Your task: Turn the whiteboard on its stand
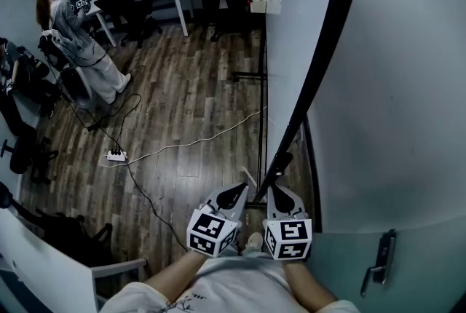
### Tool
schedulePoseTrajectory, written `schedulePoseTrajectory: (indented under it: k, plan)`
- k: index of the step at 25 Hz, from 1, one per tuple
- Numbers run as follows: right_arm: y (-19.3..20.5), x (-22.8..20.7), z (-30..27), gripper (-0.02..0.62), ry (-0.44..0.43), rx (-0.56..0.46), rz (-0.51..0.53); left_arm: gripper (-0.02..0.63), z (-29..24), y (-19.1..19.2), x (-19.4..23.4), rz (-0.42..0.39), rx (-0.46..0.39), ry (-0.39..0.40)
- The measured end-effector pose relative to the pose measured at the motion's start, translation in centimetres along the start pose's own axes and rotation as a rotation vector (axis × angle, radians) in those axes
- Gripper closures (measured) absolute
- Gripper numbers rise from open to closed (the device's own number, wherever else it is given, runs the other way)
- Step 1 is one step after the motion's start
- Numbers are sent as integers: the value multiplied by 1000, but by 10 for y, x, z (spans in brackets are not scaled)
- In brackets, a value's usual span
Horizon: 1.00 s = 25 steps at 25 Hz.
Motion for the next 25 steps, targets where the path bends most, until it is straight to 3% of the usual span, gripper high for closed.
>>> schedulePoseTrajectory:
  k: [25]
  plan:
    - [1, -4, -1, 589, -19, 23, 20, 597, -4, 0, -2, 5, 4, -6]
Point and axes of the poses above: the fingertips, and each gripper's own axes: z backward along the fingers, x to its left, y out of its underside, the point moved 9 cm from there along z, backward along the fingers, and after that the axes turned 3 degrees about z, right-handed, at the moved point
